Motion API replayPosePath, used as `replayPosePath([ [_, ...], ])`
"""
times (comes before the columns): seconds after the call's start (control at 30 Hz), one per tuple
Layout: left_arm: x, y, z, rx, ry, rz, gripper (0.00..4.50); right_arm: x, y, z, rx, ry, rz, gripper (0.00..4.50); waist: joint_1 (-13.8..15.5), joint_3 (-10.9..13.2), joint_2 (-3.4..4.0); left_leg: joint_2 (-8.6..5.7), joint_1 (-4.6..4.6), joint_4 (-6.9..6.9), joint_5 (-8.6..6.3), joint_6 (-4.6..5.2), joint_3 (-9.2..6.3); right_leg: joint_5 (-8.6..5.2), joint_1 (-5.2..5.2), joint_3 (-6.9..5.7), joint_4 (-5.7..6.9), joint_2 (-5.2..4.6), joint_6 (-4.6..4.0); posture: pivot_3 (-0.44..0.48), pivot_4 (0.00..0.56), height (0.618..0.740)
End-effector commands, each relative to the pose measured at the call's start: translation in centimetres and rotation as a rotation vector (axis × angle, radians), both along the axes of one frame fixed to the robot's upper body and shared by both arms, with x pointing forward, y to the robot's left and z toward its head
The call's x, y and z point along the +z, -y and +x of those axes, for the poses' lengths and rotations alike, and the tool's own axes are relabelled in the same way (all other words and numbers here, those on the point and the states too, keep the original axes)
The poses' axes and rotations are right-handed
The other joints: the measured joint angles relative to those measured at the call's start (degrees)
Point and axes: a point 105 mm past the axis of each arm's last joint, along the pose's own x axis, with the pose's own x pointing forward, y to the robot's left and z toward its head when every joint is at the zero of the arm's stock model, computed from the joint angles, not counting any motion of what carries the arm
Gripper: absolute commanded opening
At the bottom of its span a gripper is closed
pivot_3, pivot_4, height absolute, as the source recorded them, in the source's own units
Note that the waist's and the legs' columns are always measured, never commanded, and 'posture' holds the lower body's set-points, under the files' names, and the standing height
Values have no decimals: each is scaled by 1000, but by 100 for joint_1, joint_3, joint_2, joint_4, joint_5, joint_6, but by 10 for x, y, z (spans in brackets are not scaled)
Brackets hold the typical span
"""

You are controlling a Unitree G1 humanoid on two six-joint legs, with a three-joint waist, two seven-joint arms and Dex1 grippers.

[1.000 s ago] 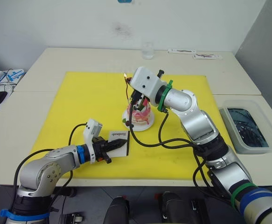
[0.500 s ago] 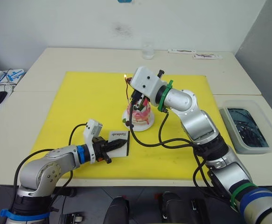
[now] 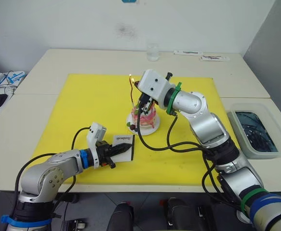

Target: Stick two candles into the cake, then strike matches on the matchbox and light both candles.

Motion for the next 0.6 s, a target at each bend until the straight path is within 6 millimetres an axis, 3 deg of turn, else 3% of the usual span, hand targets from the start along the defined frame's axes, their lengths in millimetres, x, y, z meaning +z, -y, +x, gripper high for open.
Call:
replayPosePath([
  [0.03, 2, 7, -1, -28, 11, -12, 0, 25, 2, -10, 23, 68, 46, 27, 1, 0, 0, 0, 0, 0, 0, 0, 0, 0, 0, 0, 0, 0, 0, 0, 150, 740],
  [0.23, 2, 10, -2, -36, 7, -21, 0, 29, 7, -38, 131, -8, 101, 27, 35, 0, 0, 0, -4, 0, 0, 0, -2, 0, -1, -2, -3, -1, 1, 0, 150, 740],
  [0.4, 1, 14, -5, -59, -8, -29, 0, 29, 30, -65, 204, -119, 156, 27, 64, 0, 0, 0, -5, -2, 0, 0, -4, -1, 0, -3, -8, -1, 1, 0, 150, 740],
  [0.6, 4, 15, -9, -100, -15, -40, 0, 30, 110, -74, 10, -165, 158, 27, 76, 1, 1, -4, -8, 1, -1, 0, 2, -12, 3, -1, -18, -6, -19, 0, 150, 740],
])
